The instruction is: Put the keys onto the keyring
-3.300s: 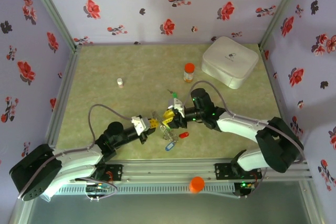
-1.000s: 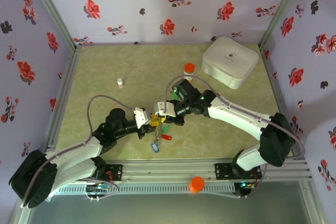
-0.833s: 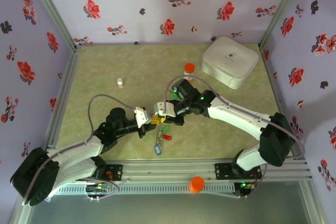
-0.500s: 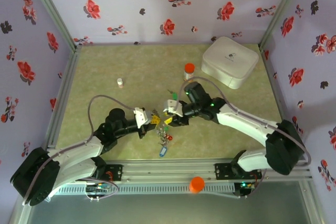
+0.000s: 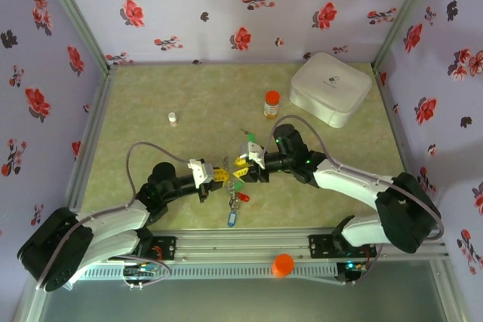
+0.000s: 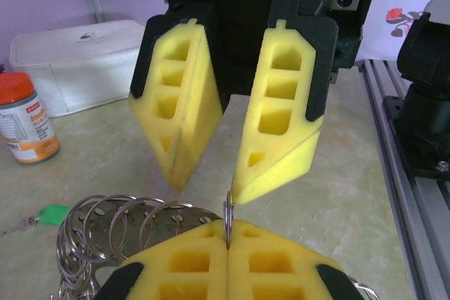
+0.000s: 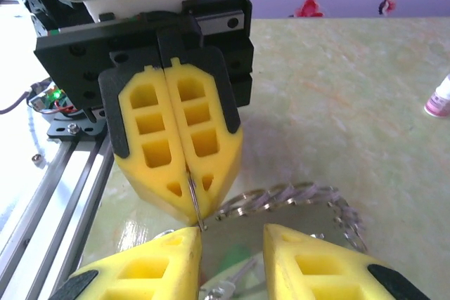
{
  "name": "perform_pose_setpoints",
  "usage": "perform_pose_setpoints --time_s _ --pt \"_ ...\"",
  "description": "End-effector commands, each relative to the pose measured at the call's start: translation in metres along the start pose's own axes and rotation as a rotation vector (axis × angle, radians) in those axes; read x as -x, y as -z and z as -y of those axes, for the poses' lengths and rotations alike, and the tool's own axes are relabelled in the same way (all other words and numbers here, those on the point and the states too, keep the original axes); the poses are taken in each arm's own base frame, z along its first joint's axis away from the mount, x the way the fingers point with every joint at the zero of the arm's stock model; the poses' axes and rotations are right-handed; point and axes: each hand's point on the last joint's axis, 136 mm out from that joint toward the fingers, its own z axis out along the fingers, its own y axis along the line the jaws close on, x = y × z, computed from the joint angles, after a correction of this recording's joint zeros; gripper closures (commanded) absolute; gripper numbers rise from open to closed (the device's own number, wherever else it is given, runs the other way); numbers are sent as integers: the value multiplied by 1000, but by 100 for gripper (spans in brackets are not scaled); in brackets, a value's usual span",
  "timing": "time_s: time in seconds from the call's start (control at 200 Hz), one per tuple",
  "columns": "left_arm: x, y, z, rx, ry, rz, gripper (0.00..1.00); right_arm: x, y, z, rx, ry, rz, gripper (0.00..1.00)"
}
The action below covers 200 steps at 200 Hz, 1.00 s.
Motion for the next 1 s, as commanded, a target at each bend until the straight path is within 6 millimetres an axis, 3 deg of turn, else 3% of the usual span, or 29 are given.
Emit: perform_pose_setpoints --time_s 0.0,0.275,0.52,0.575,0.735,0.995 --pt "21 1 1 -14 -44 84 100 13 -5 -8 57 13 56 72" --pt "22 2 1 -14 -47 87 100 11 -10 -10 79 14 52 78" --pt "24 2 1 -11 -49 90 100 13 -14 -10 89 18 48 100" --pt "22 2 -1 -1 -40 84 100 13 -13 -10 86 22 40 100" --pt "12 4 -5 32 -25 34 84 5 -9 -9 56 50 -47 100" --pt "2 8 -5 39 -33 -72 81 -5 -2 -14 68 92 -217 100"
